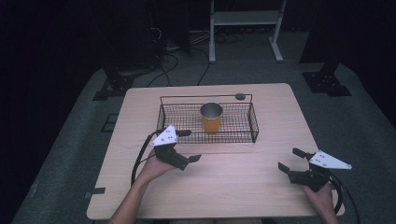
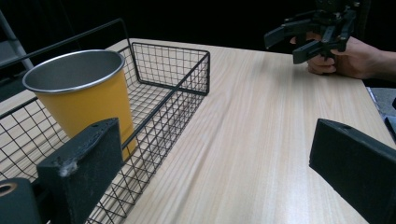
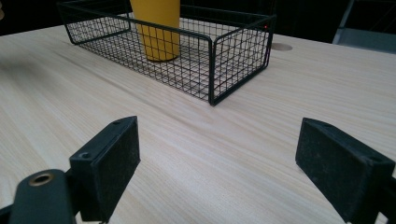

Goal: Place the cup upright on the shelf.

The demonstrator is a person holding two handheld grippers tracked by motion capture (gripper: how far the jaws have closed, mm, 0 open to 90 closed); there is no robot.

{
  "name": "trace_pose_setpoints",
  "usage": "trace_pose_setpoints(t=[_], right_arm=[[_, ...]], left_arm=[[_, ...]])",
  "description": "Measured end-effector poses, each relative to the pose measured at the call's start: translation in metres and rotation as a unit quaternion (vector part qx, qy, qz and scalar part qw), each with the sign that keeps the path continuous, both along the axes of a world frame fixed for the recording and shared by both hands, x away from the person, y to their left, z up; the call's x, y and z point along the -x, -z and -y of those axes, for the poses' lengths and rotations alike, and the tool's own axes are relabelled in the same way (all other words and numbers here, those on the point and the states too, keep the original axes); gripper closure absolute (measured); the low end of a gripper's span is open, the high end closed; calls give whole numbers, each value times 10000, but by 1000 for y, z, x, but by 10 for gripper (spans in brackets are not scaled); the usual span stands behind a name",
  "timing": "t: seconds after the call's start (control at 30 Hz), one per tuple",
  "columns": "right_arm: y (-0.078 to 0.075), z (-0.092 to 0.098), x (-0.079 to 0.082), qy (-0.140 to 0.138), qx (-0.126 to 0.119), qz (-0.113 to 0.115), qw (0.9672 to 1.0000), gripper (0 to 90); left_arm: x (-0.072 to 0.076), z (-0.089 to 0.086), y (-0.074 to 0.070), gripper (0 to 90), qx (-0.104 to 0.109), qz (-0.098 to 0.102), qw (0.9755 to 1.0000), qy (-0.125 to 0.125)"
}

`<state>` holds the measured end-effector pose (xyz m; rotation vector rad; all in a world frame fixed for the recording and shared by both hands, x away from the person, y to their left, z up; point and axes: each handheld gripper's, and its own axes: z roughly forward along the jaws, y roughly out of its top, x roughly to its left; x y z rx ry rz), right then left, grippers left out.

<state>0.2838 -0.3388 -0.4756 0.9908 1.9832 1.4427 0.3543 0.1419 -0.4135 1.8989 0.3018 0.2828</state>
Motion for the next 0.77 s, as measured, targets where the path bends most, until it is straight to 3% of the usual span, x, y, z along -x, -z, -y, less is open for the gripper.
trace_pose_setpoints(t=[0.77], right_arm=[[0, 0, 0, -14, 7, 15, 10000, 127]], left_arm=[[22, -3, 7, 19, 71, 49, 10000, 33]])
